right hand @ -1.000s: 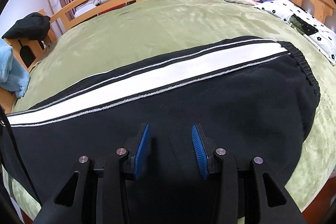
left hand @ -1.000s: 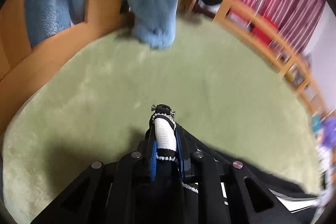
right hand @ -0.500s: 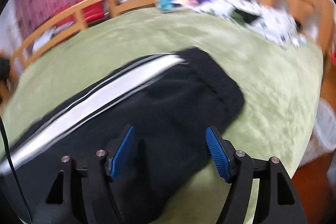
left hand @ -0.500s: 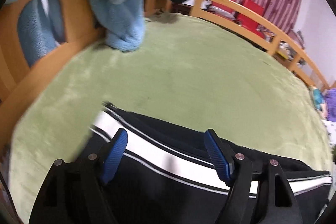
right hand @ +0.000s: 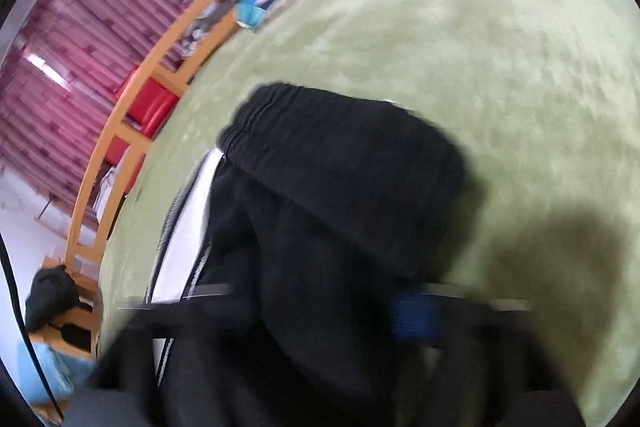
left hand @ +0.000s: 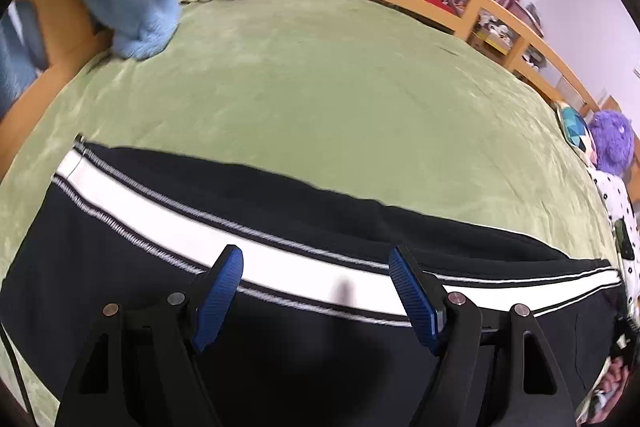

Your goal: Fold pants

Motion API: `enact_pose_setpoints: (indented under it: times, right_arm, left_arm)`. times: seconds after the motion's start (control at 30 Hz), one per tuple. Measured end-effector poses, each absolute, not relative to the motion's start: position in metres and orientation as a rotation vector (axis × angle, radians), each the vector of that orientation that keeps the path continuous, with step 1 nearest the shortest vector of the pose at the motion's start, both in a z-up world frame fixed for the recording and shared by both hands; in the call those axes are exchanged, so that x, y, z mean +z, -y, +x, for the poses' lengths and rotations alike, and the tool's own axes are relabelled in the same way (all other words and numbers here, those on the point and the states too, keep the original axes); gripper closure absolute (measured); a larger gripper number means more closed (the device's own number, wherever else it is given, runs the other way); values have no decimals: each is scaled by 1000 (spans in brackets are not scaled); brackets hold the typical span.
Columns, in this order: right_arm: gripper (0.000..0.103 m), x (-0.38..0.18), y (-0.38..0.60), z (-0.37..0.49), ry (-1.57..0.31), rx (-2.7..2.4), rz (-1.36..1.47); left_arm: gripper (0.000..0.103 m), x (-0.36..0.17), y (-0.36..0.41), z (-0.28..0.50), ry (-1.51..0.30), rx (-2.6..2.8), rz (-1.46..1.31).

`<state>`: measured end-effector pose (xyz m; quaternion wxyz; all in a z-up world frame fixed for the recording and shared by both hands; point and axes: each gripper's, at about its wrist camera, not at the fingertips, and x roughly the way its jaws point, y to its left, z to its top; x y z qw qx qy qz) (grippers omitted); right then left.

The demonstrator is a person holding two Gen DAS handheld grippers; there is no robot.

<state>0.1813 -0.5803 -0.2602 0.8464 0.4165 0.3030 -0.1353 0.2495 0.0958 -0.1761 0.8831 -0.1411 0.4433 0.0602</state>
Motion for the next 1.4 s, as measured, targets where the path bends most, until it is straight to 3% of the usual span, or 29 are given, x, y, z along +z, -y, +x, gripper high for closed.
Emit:
enact_pose_setpoints:
  times: [0.17,0.33,0.43,0.77,0.97,1.07,1.13,1.17,1.2,1.4]
  right_arm:
    - [76,-219,617,143,-492,-253,881]
    - [59,-264,619,171,-823,-356,715]
    - [52,-261,606,157,-843,-377,652]
    - [51,-180,501,144,-751,-349,288]
    - [51,-184,437,193,-779,-217,293]
    - [51,-190,412,209,-795,-175,282]
    - [51,-194,400,219,-810,-156,275]
    - [51,-196,397,221,-815,-150,275]
    - [51,-198,393,222,-819,-143,276]
    - [51,-195,371,236,-806,-113,256]
  left_arm:
    - [29,-152,-87,236,-862,105,-230]
    - [29,-155,-108,227,-871,169,-205]
    - [29,-157,-135,216,-872,211,-237]
    - [29,-168,-214,249,-894,291,-256]
    - [29,-190,-241,293,-934,315,-308]
    - [30,-223,-249,320,-1045,387,-254]
    - [39,-241,-257,328,-1090,356,-305]
    - [57,-248,-261,328,-1093,308,-362]
    - [69,-249,-259,327,-1086,300,-346]
    - [76,-214,-282,293,-917,236,-418]
